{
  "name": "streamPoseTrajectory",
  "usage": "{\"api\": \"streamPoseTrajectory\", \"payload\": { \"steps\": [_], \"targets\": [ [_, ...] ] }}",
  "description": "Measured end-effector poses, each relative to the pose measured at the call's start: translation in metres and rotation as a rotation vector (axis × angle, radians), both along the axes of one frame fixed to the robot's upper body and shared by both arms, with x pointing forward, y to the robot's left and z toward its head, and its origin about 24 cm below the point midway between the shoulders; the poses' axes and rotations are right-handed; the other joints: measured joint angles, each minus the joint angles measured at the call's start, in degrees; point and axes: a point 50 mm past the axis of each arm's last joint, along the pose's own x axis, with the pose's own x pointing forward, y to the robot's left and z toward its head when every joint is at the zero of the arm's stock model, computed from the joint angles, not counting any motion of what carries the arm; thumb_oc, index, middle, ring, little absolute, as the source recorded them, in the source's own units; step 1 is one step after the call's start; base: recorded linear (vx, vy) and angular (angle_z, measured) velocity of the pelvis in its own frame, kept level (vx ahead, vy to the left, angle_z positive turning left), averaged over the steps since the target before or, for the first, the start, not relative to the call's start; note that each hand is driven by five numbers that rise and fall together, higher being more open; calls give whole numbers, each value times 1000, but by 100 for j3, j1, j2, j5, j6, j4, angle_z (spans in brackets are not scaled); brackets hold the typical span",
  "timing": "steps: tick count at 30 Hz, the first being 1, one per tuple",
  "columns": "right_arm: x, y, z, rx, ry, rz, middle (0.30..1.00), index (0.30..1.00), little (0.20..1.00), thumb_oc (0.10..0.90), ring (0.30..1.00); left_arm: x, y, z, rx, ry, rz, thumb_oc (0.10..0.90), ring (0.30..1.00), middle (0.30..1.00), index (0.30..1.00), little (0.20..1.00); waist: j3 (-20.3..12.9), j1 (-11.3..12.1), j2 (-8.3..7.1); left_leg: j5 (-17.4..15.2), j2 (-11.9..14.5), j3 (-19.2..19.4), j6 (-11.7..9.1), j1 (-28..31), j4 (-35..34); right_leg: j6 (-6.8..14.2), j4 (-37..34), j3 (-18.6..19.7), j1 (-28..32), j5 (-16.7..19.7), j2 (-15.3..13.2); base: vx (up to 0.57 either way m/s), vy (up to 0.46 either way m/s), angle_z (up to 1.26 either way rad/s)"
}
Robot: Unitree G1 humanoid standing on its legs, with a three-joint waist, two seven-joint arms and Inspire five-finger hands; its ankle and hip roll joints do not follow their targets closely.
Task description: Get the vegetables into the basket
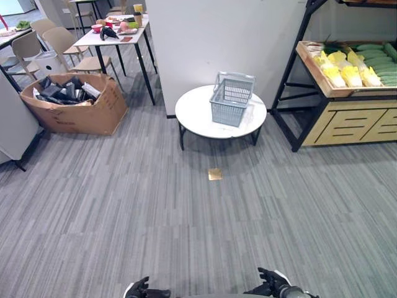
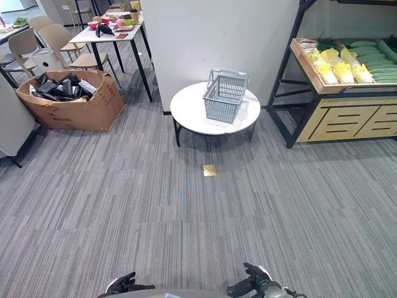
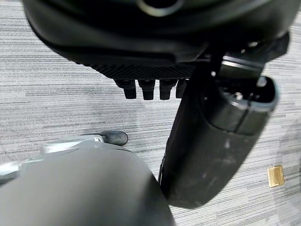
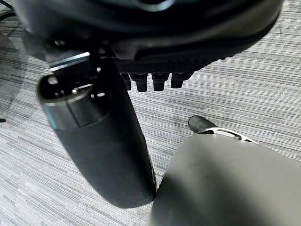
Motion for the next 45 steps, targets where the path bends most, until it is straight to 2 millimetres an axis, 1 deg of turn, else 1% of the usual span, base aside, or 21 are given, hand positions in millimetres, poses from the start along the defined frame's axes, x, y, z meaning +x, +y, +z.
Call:
{"api": "streamPoseTrajectory", "payload": {
  "steps": [7, 14, 15, 16, 20, 25, 26, 28, 29, 31, 33, 35, 36, 37, 39, 40, 41, 42, 43, 45],
  "targets": [
    [-1, -1, 0, -9, 2, -8, 1000, 1000, 1000, 900, 1000, -1, 0, 0, 3, 2, 15, 900, 1000, 1000, 1000, 1000, 2, -10, -1, 0, -1, 5, 0, 27, -15, 4, -11, 4, 30, 3, 1, -15, 0, 0],
    [2, -1, 1, -8, -9, -4, 1000, 1000, 1000, 900, 1000, -5, 2, -1, 0, 13, 56, 900, 1000, 1000, 1000, 1000, 54, -88, -14, -1, 7, 141, 0, 68, -31, 8, -1, 157, -37, 21, 8, -12, -15, -11],
    [3, -1, 1, -9, -13, -4, 1000, 1000, 1000, 900, 1000, -5, 2, -1, 0, 13, 60, 900, 1000, 1000, 1000, 1000, 76, -99, -20, -1, 9, 156, 0, 74, -32, 9, -2, 176, -38, 25, 11, -1, -23, -7],
    [4, 0, 1, -9, -16, -3, 1000, 1000, 1000, 900, 1000, -5, 3, -1, 1, 11, 65, 900, 1000, 1000, 1000, 1000, 118, -104, -59, -1, 12, 163, -1, 75, -34, 9, -11, 183, -35, 33, 14, 6, -34, -5],
    [6, -1, 2, -11, -27, -9, 1000, 1000, 1000, 900, 1000, -5, 4, 0, -4, 2, 100, 900, 1000, 1000, 1000, 1000, 191, -106, -26, -1, 28, 173, -1, 85, -34, 6, -26, 194, -23, 42, 29, 9, -30, -2],
    [8, -2, 2, -18, -33, -11, 1000, 1000, 1000, 900, 1000, -4, 3, 0, -4, -5, 101, 900, 1000, 1000, 1000, 1000, 241, -118, -15, -1, 40, 171, -2, 76, -33, -1, -46, 193, -23, 48, 45, -19, -50, 0],
    [10, -3, 3, -22, -39, -10, 1000, 1000, 1000, 900, 1000, -2, 3, 0, -4, -11, 102, 900, 1000, 1000, 1000, 1000, 292, -124, -12, 0, 45, 164, -2, 50, -23, 0, -39, 191, -26, 47, 54, -122, -42, 2],
    [21, -5, 6, -30, -64, -3, 1000, 1000, 1000, 900, 1000, 6, 4, 2, -3, -35, 104, 900, 1000, 1000, 1000, 1000, 453, -150, 13, 1, 56, 138, -5, -51, 37, -13, 95, 188, -150, 30, 54, -101, -45, 2],
    [30, -7, 9, -35, -89, 0, 1000, 1000, 1000, 900, 1000, 14, 4, 3, -1, -55, 103, 900, 1000, 1000, 1000, 1000, 575, -157, 17, 5, 64, 116, -11, -194, 127, -32, 310, 185, -368, -29, 30, -61, -50, 3],
    [43, -11, 14, -46, -120, 3, 1000, 1000, 1000, 900, 1000, 25, 7, 6, 8, -80, 103, 900, 1000, 1000, 1000, 1000, 764, -161, 14, 36, 91, 68, -46, -386, 208, -65, 486, 149, -572, -71, 33, -23, -136, 10],
    [42, -13, 14, -49, -122, -16, 1000, 1000, 1000, 900, 1000, 28, 8, 7, 12, -90, 101, 900, 1000, 1000, 1000, 1000, 793, -157, 21, 48, 122, -3, -65, -481, 261, -67, 503, 74, -615, -112, 57, 11, -124, 17],
    [44, -13, 14, -47, -125, -32, 1000, 1000, 1000, 900, 1000, 30, 9, 7, 14, -98, 111, 900, 1000, 1000, 1000, 1000, 864, -154, 8, 70, 153, -46, -105, -505, 277, -61, 495, 44, -620, -157, 85, 32, -147, 13],
    [48, -14, 16, -50, -134, -33, 1000, 1000, 1000, 900, 1000, 32, 9, 8, 12, -111, 133, 900, 1000, 1000, 1000, 1000, 936, -144, 39, 93, 216, -75, -148, -639, 424, -175, 505, 62, -678, -244, 183, 41, -152, 17],
    [52, -14, 17, -51, -141, -30, 1000, 1000, 1000, 900, 1000, 37, 9, 9, 10, -127, 143, 900, 1000, 1000, 1000, 1000, 979, -113, 24, 149, 223, -94, -236, -865, 695, -214, 496, 90, -746, -268, 209, 80, -156, 22],
    [52, -16, 17, -58, -141, -32, 1000, 1000, 1000, 900, 1000, 48, 7, 12, -3, -161, 152, 900, 1000, 1000, 1000, 1000, 1085, 7, -33, 333, 160, -217, -471, -1188, 1257, -302, 469, 150, -768, -317, 185, 102, -82, 15],
    [53, -17, 18, -60, -145, -30, 1000, 1000, 1000, 900, 1000, 53, 6, 13, -10, -185, 159, 900, 1000, 1000, 1000, 1000, 1161, 37, -76, 393, 94, -357, -569, -1421, 1713, -373, 468, 191, -724, -360, 166, 142, 8, 15],
    [56, -17, 19, -65, -152, -26, 1000, 1000, 1000, 900, 1000, 60, 5, 16, -23, -214, 159, 900, 1000, 1000, 1000, 1000, 1242, 60, -153, 388, 31, -554, -636, -1680, 1987, -429, 341, 207, -582, -326, 132, 184, 28, 14],
    [54, -20, 19, -77, -144, -28, 1000, 1000, 1000, 900, 1000, 65, 4, 17, -24, -222, 146, 900, 1000, 1000, 1000, 1000, 1246, 73, -159, 368, 51, -546, -623, -1703, 1582, -435, 170, 214, -466, -332, 137, 229, 61, 7],
    [54, -23, 20, -86, -143, -26, 1000, 1000, 1000, 900, 1000, 65, 4, 17, -23, -221, 145, 900, 1000, 1000, 1000, 1000, 1249, 70, -164, 435, 120, -533, -591, -1756, 1060, -437, -25, 204, -385, -332, 166, 254, 110, -10],
    [50, -26, 19, -96, -133, -30, 1000, 1000, 1000, 900, 1000, 63, 6, 16, -17, -215, 157, 900, 1000, 1000, 1000, 1000, 1247, 60, -159, 570, 290, -517, -509, -1805, 410, -437, -271, 200, -255, -311, 267, 267, 145, -14]
  ]
}}
